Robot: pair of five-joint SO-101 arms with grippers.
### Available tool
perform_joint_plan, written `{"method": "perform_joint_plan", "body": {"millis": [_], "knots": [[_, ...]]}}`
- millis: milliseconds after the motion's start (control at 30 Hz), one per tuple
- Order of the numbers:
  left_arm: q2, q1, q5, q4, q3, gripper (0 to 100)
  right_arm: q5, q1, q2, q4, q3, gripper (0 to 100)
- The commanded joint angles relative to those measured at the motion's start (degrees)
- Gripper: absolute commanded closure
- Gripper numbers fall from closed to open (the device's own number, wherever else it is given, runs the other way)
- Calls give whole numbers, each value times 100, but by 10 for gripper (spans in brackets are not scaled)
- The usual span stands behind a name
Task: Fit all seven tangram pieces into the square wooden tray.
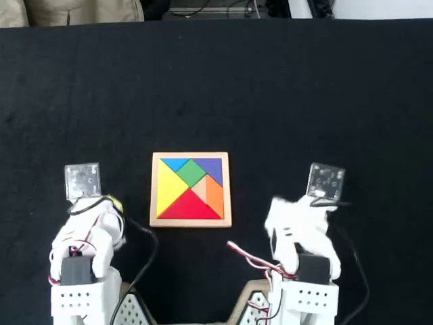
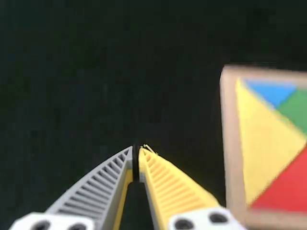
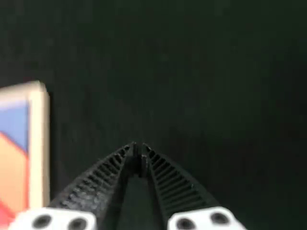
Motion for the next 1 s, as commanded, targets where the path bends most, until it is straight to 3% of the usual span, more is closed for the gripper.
{"method": "perform_joint_plan", "body": {"millis": [0, 400, 967], "knots": [[-26, 48, 35, 905, 110, 970, 62, 105, -356, 967, -4, 986], [-26, 48, 44, 941, 110, 970, 1310, 422, -374, 1002, -4, 986], [-26, 57, 44, 941, 110, 970, 1310, 431, -374, 1011, -4, 984]]}}
